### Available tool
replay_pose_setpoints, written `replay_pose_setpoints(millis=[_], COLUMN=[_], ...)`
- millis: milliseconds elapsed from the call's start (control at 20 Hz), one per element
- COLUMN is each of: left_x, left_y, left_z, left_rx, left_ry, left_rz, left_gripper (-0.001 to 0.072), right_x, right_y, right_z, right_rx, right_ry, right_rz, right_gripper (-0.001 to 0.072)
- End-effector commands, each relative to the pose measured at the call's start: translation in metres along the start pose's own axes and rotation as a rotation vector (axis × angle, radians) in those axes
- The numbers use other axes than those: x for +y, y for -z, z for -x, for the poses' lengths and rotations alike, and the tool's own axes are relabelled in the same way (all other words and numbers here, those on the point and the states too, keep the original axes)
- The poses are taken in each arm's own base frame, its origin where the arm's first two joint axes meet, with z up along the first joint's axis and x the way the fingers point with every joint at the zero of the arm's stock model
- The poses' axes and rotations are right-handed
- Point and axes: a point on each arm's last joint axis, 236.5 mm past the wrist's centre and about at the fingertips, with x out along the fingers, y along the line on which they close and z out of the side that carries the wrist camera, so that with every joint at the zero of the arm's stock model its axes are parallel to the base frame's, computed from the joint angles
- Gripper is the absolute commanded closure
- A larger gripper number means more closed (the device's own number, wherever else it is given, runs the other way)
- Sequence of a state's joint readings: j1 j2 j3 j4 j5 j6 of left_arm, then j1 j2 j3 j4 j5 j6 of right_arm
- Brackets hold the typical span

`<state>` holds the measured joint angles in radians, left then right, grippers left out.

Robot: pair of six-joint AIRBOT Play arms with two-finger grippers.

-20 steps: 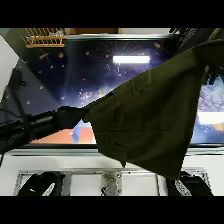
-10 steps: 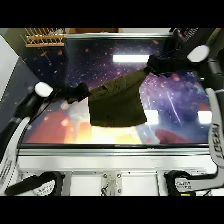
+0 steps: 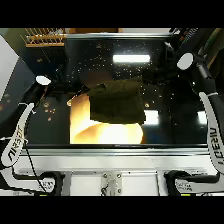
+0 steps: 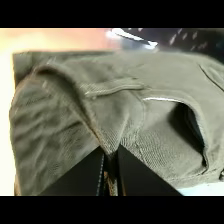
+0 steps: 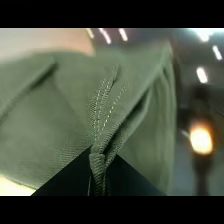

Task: Fold the clothes and pants, and hang the long-sleeved shirts on hangers.

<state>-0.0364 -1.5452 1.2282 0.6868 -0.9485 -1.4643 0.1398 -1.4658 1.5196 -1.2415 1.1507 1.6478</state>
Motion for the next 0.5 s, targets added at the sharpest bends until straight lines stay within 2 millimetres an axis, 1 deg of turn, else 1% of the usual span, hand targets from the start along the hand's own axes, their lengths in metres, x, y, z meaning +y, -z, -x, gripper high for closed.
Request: replay_pose_setpoints(millis=[0, 50, 100, 200, 300, 450], left_x=[0.031, 0.039, 0.044, 0.054, 0.057, 0.054], left_y=[0.038, 0.052, 0.064, 0.082, 0.091, 0.092], left_z=[-0.006, -0.013, -0.019, -0.031, -0.038, -0.043], left_rx=[0.061, 0.083, 0.104, 0.121, 0.125, 0.116], left_ry=[-0.073, -0.086, -0.097, -0.121, -0.133, -0.135], left_rz=[-0.035, -0.032, -0.03, -0.025, -0.031, -0.054], left_gripper=[0.0677, 0.0678, 0.0678, 0.0678, 0.0677, 0.0677], right_x=[-0.018, -0.021, -0.024, -0.032, -0.039, -0.046], right_y=[0.077, 0.101, 0.12, 0.153, 0.173, 0.186], right_z=[-0.003, -0.011, -0.02, -0.038, -0.05, -0.058], right_rx=[0.117, 0.153, 0.18, 0.228, 0.256, 0.286], right_ry=[0.114, 0.12, 0.126, 0.138, 0.149, 0.159], right_rz=[0.049, 0.033, 0.021, 0.007, -0.002, -0.011], right_gripper=[0.0691, 0.069, 0.069, 0.069, 0.069, 0.069])
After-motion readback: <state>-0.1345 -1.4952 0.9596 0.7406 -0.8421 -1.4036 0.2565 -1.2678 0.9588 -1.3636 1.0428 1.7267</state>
